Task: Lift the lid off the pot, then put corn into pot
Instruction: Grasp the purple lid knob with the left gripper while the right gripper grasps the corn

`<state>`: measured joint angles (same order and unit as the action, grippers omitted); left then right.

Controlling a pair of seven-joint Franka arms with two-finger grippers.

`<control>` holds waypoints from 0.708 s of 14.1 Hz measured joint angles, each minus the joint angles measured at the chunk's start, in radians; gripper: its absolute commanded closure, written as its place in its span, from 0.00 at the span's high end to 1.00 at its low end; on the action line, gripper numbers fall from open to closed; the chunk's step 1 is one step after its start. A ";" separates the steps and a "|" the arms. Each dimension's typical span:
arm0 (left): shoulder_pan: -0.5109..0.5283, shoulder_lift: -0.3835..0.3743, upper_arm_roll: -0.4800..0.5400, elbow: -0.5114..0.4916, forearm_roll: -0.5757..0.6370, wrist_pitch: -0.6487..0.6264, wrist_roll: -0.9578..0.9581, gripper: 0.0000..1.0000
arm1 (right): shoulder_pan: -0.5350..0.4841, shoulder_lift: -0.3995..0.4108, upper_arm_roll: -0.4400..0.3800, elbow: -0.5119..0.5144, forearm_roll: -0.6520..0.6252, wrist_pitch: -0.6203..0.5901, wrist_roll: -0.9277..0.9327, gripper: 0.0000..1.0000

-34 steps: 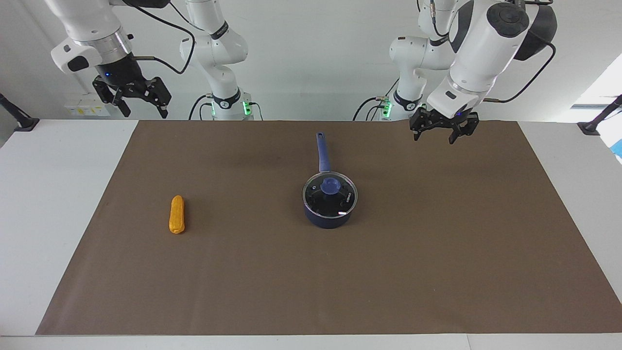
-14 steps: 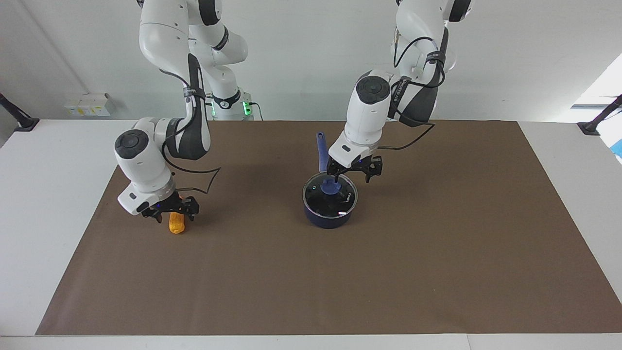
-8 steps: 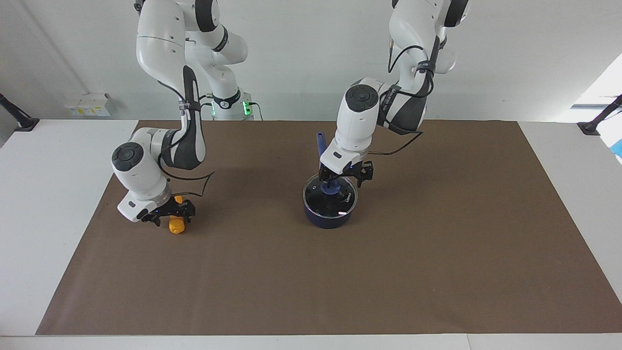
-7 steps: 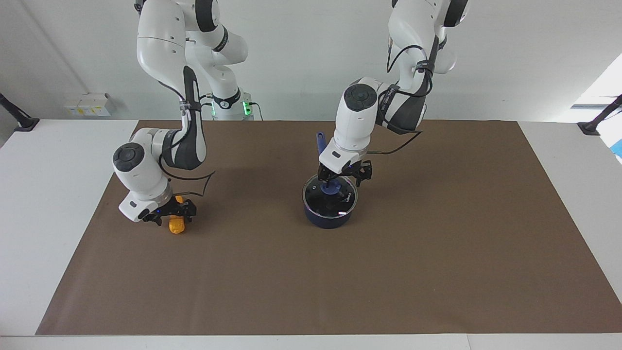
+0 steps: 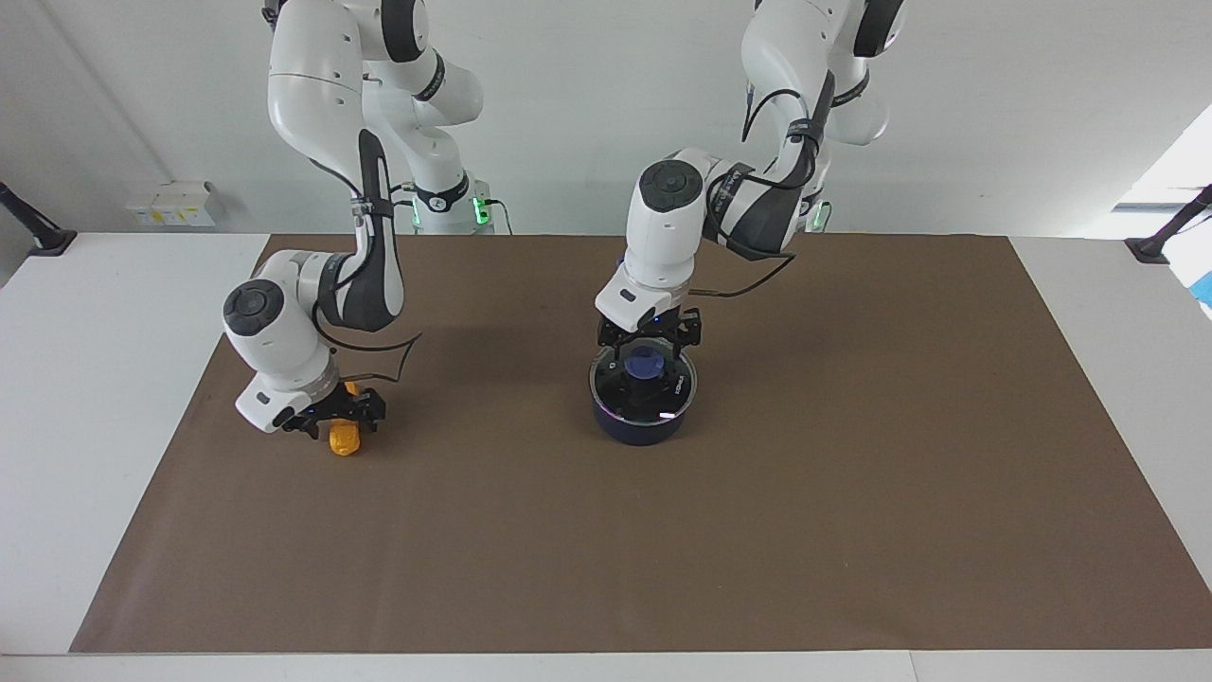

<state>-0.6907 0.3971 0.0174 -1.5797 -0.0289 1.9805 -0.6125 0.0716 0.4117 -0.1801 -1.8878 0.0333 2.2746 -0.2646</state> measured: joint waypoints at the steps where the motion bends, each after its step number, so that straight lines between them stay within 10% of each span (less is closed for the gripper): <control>1: 0.000 0.013 0.002 0.012 0.000 -0.003 0.000 1.00 | 0.000 0.000 0.000 0.000 0.000 0.000 0.000 1.00; 3: 0.000 0.023 0.006 0.025 0.000 -0.004 0.000 1.00 | 0.001 0.000 0.000 0.000 0.000 0.000 -0.017 0.02; 5: 0.000 0.024 0.008 0.029 0.000 -0.004 0.000 1.00 | 0.000 0.000 0.000 0.000 0.001 0.000 -0.048 0.00; 9: 0.000 0.025 0.008 0.030 0.000 -0.004 -0.001 0.07 | 0.000 0.000 0.000 0.000 0.001 0.000 -0.052 0.00; 10: 0.000 0.025 0.008 0.030 -0.001 -0.004 -0.001 0.00 | 0.000 0.000 0.000 0.000 0.001 0.000 -0.052 0.00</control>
<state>-0.6905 0.4217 0.0257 -1.5494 -0.0294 1.9769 -0.6131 0.0719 0.4116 -0.1801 -1.8880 0.0342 2.2749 -0.3167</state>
